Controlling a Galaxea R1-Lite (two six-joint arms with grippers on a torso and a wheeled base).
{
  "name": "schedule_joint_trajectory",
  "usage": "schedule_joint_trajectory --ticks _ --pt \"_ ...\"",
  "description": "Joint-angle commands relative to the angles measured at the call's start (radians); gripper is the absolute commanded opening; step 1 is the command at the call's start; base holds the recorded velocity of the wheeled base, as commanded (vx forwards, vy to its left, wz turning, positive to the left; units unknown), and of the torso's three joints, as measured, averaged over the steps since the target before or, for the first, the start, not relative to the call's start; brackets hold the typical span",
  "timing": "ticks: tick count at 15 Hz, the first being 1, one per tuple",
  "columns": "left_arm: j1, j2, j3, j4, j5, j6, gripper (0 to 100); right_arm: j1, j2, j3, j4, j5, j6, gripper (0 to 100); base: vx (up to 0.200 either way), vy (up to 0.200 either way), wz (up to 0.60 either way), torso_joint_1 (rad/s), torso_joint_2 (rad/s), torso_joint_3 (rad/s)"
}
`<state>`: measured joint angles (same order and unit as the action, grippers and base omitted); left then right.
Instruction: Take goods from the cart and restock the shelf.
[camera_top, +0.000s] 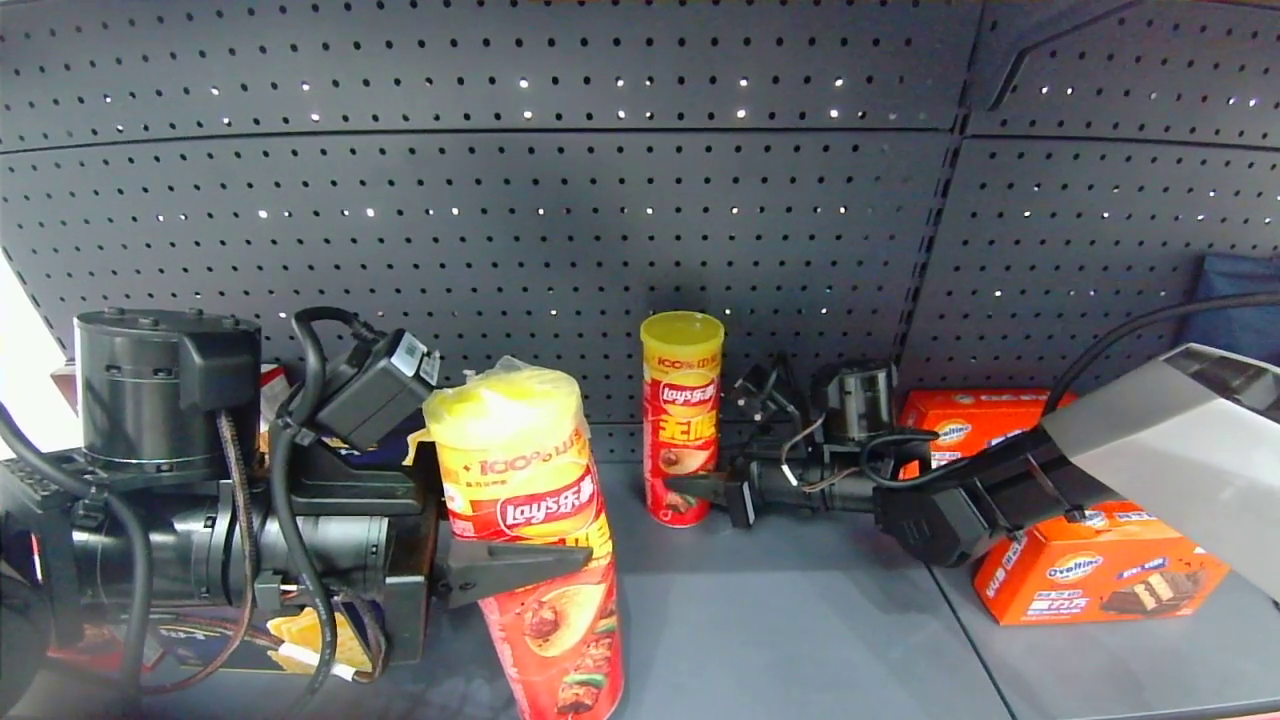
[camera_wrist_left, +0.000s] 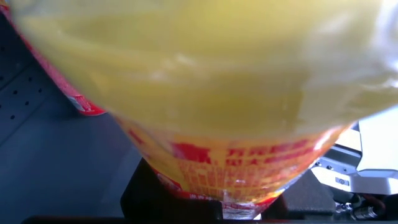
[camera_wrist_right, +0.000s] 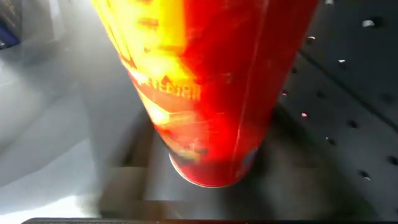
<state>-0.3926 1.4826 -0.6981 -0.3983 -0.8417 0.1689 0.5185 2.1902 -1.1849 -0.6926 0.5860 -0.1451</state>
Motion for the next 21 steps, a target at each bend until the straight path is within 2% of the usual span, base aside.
schedule_joint_trajectory --ticks 1,6,9,11,16,21 --pt "0.0 -0.001 0.0 -0.001 0.001 0.0 0 0.008 0.005 0.001 -0.001 0.0 -0.001 0 0.0 0.0 0.0 0.0 0.0 0.0" --pt "0.006 -0.002 -0.001 -0.001 0.0 0.0 0 0.026 -0.037 0.027 -0.001 -0.003 -0.001 0 0.0 0.0 0.0 0.0 0.0 0.0" --pt "0.006 -0.004 -0.003 -0.001 0.001 0.0 0 0.028 -0.119 0.1 -0.031 -0.006 0.001 0 0.0 0.0 0.0 0.0 0.0 0.0" --pt "0.009 -0.004 -0.003 -0.001 0.001 0.0 0 0.041 -0.205 0.232 -0.091 -0.006 0.002 0 0.0 0.0 0.0 0.0 0.0 0.0" --pt "0.009 -0.004 -0.009 0.003 0.004 0.0 0 0.074 -0.405 0.47 -0.119 -0.006 0.004 0 0.0 0.0 0.0 0.0 0.0 0.0" --pt "0.011 -0.002 -0.011 0.004 0.01 -0.002 0 0.1 -0.495 0.628 -0.15 -0.009 0.001 0 0.0 0.0 0.0 0.0 0.0 0.0"
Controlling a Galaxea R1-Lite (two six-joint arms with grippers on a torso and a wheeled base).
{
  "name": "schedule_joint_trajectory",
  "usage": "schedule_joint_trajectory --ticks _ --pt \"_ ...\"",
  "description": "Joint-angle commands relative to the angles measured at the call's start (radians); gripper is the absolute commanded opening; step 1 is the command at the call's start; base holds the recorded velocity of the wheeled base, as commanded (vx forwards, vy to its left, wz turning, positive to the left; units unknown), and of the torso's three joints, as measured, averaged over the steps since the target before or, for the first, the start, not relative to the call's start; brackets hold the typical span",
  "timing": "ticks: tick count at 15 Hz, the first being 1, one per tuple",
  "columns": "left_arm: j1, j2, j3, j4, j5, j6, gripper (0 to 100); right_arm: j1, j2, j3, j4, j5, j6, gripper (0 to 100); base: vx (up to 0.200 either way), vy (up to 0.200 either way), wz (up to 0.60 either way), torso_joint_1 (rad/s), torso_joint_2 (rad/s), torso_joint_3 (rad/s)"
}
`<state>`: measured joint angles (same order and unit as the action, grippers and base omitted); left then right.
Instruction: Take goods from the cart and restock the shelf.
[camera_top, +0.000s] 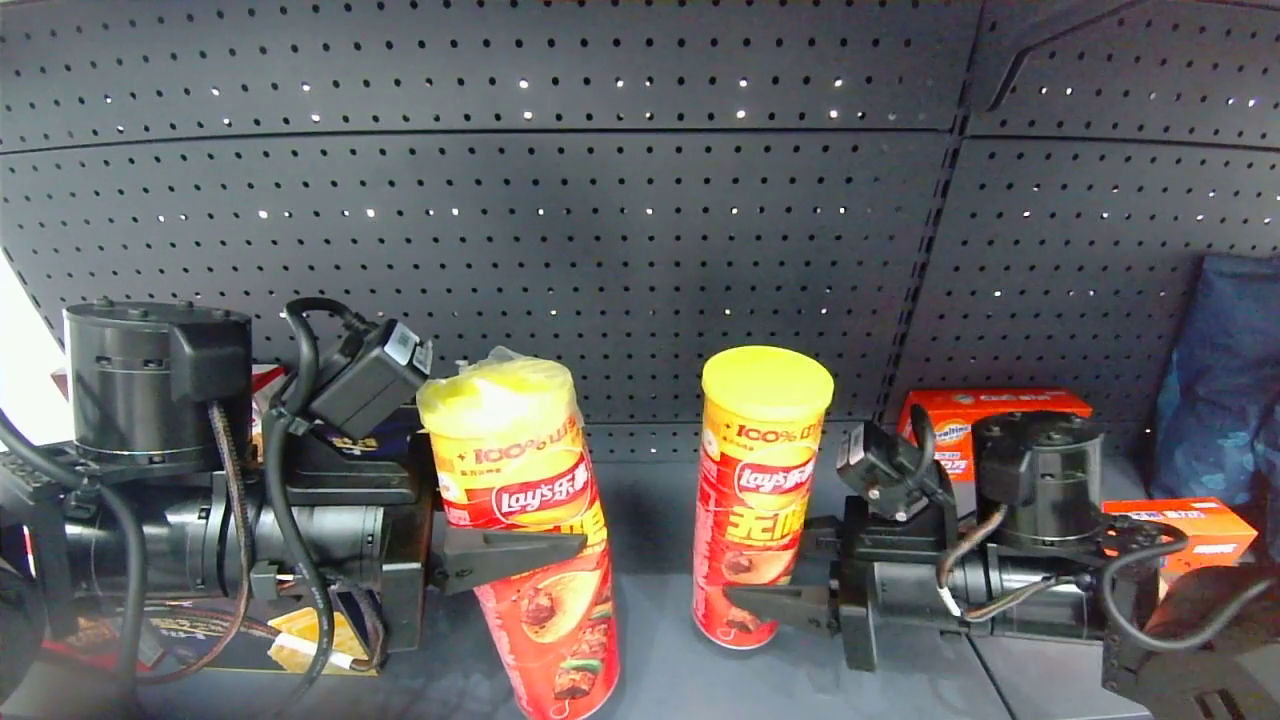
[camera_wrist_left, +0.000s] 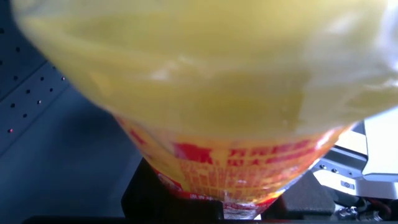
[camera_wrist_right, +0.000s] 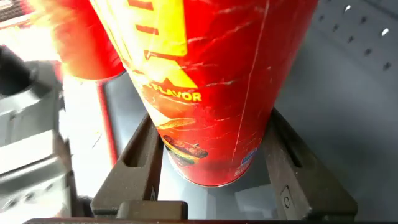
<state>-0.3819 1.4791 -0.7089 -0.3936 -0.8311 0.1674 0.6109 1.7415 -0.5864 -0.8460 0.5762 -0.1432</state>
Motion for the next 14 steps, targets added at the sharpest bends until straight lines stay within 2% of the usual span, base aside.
schedule_joint_trajectory --ticks 1,4,14 --pt "0.0 0.001 -0.003 0.001 0.001 0.0 0 0.012 -0.045 0.079 -0.056 0.001 -0.001 0 0.0 0.0 0.0 0.0 0.0 0.0" --pt "0.0 0.001 -0.001 0.002 0.007 0.0 0 0.032 -0.036 0.158 -0.117 0.001 0.002 0 0.0 0.0 0.0 0.0 0.0 0.0" --pt "0.0 0.003 0.0 0.001 0.013 0.0 0 0.058 0.073 0.146 -0.157 0.001 0.004 0 0.0 0.0 0.0 0.0 0.0 0.0"
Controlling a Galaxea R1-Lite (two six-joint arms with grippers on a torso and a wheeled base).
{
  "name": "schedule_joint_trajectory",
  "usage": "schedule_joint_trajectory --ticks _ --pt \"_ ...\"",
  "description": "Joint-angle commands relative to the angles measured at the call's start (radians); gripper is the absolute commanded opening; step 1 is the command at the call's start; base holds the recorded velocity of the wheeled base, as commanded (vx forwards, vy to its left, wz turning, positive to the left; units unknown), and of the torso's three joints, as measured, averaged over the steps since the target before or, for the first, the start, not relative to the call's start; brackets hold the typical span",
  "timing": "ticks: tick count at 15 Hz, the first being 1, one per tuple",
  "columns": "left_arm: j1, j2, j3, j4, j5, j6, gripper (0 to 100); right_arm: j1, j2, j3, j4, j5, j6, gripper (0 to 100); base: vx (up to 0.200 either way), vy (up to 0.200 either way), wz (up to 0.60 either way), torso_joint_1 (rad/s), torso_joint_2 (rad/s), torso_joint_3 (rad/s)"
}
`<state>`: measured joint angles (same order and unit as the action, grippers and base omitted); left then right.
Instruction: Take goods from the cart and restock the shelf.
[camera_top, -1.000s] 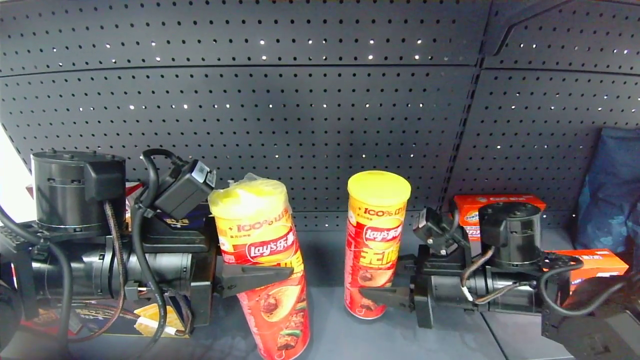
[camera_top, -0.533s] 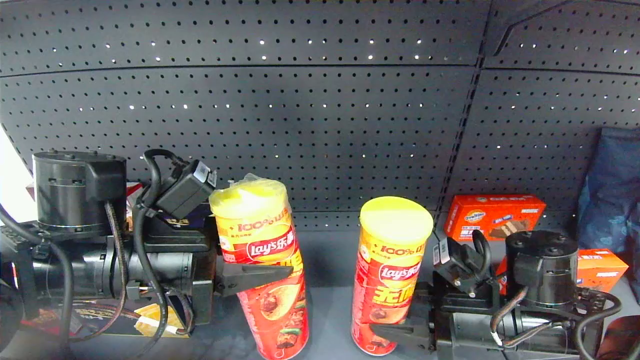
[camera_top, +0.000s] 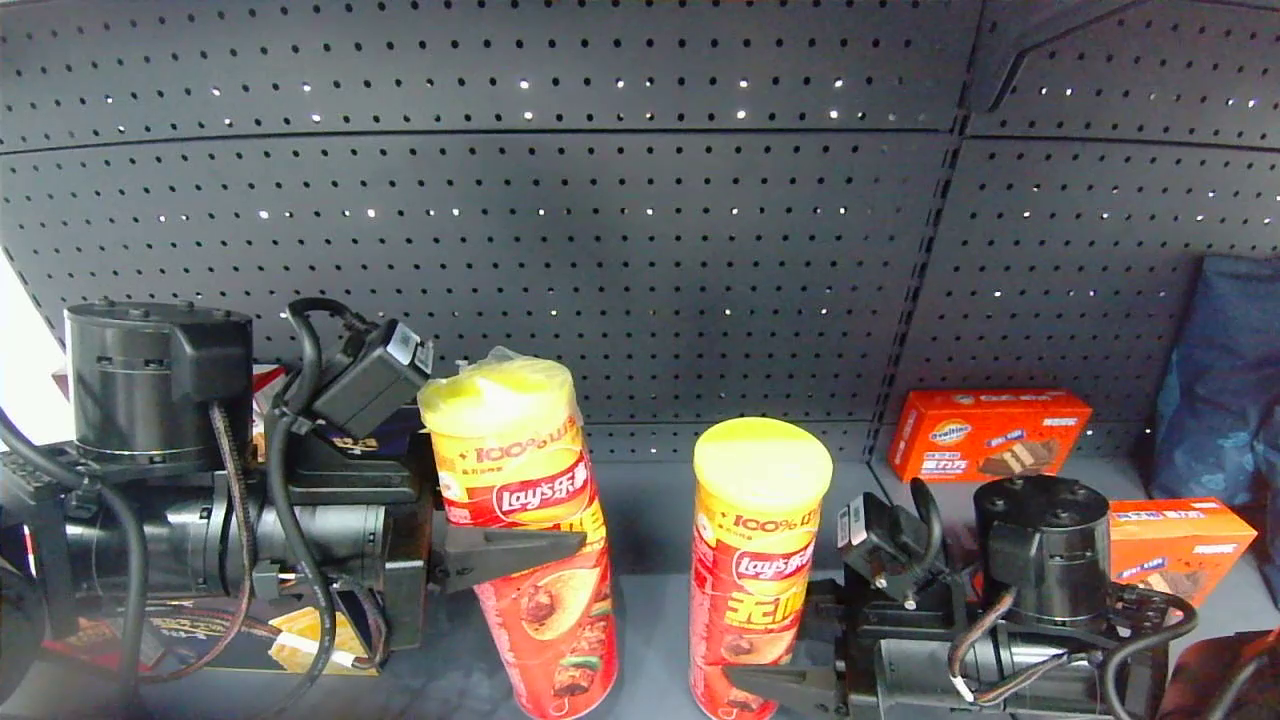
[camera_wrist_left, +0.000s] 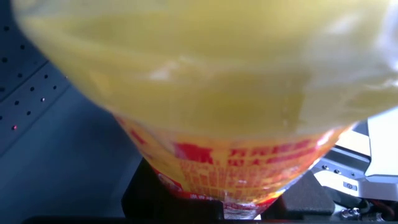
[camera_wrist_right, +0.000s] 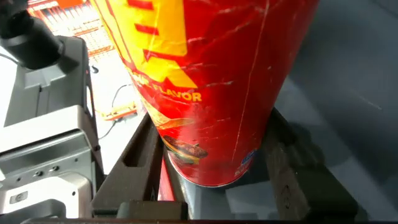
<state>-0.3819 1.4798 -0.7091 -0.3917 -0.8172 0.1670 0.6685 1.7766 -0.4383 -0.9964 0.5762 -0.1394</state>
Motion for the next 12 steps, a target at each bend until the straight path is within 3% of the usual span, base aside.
schedule_joint_trajectory --ticks 1,9,10,12 --pt "0.0 0.002 0.0 -0.001 0.0 0.0 0 0.0 0.055 -0.003 -0.013 0.001 0.0 0 0.0 0.0 0.0 0.0 0.0 0.0" --pt "0.012 0.001 0.008 -0.001 0.0 0.0 0 -0.003 0.112 -0.036 -0.013 -0.025 -0.005 0 0.0 0.0 0.0 0.0 0.0 0.0" --pt "0.012 -0.001 0.01 -0.001 0.0 0.0 0 0.0 0.112 -0.036 -0.013 -0.048 -0.003 100 0.0 0.0 0.0 0.0 0.0 0.0" --pt "0.012 -0.001 0.01 -0.003 0.0 0.0 0 0.002 0.095 -0.025 -0.013 -0.061 -0.006 100 0.0 0.0 0.0 0.0 0.0 0.0"
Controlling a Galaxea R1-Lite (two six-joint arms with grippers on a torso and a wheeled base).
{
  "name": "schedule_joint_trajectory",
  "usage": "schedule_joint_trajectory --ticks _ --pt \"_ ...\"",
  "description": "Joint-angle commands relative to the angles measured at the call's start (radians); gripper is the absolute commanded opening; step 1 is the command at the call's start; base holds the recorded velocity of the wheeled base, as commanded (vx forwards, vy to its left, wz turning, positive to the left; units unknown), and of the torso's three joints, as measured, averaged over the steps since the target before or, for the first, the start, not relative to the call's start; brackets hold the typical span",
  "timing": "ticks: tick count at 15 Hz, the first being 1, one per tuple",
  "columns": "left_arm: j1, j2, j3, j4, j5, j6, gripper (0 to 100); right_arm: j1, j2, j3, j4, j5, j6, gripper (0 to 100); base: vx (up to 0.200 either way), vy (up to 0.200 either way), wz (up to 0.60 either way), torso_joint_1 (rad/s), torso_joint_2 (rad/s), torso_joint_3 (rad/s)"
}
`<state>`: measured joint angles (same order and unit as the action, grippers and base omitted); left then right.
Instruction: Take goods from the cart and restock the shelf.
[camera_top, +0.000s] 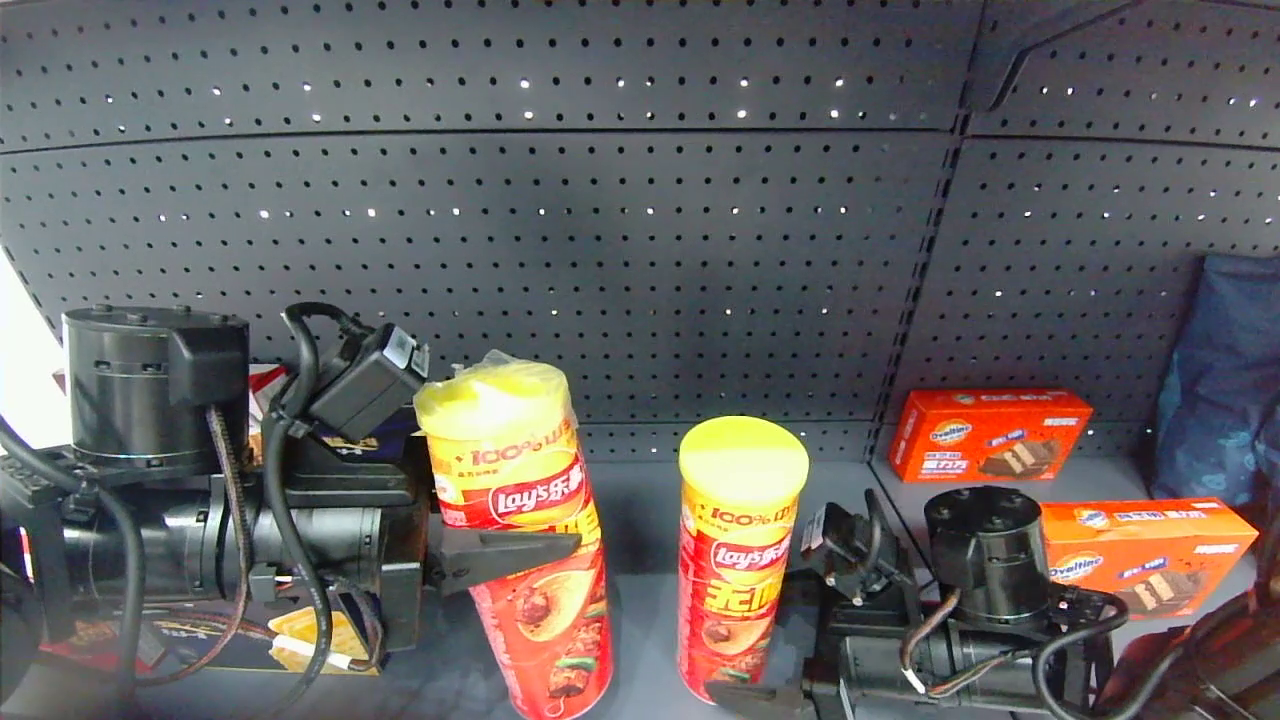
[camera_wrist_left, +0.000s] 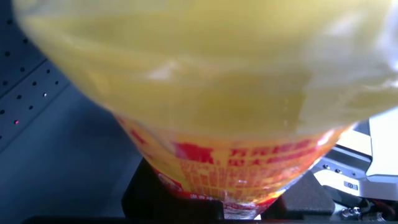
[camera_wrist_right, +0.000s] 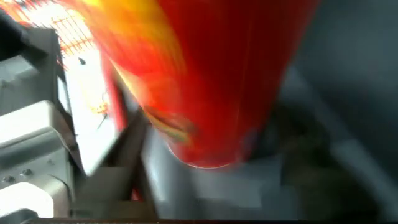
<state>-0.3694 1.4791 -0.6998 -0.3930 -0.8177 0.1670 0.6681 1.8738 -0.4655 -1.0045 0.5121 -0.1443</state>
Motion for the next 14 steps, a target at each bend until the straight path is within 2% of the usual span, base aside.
schedule_joint_trajectory --ticks 1,6,9,10,11,14 --pt "0.0 0.001 -0.001 -0.001 0.0 0.0 0 0.001 -0.042 0.024 -0.005 0.002 0.0 100 0.0 0.0 0.0 0.0 0.0 0.0" --pt "0.0 0.0 -0.001 0.0 0.0 0.0 0 0.001 -0.404 0.191 -0.003 -0.014 -0.001 100 0.0 0.0 0.0 0.0 0.0 0.0" --pt "-0.002 0.0 0.0 -0.001 0.0 0.0 0 0.001 -0.544 0.228 -0.002 -0.133 -0.001 100 0.0 0.0 0.0 0.0 0.0 0.0" --pt "-0.002 0.0 -0.001 -0.001 -0.001 0.0 0 -0.004 -0.63 0.251 0.007 -0.204 0.0 100 0.0 0.0 0.0 0.0 0.0 0.0" --pt "-0.002 0.0 -0.001 -0.001 -0.001 0.0 0 -0.008 -0.662 0.265 0.01 -0.222 0.0 100 0.0 0.0 0.0 0.0 0.0 0.0" --pt "0.0 0.0 -0.001 -0.003 0.0 0.0 0 -0.162 -0.795 0.355 0.012 -0.254 0.0 100 0.0 0.0 0.0 0.0 0.0 0.0"
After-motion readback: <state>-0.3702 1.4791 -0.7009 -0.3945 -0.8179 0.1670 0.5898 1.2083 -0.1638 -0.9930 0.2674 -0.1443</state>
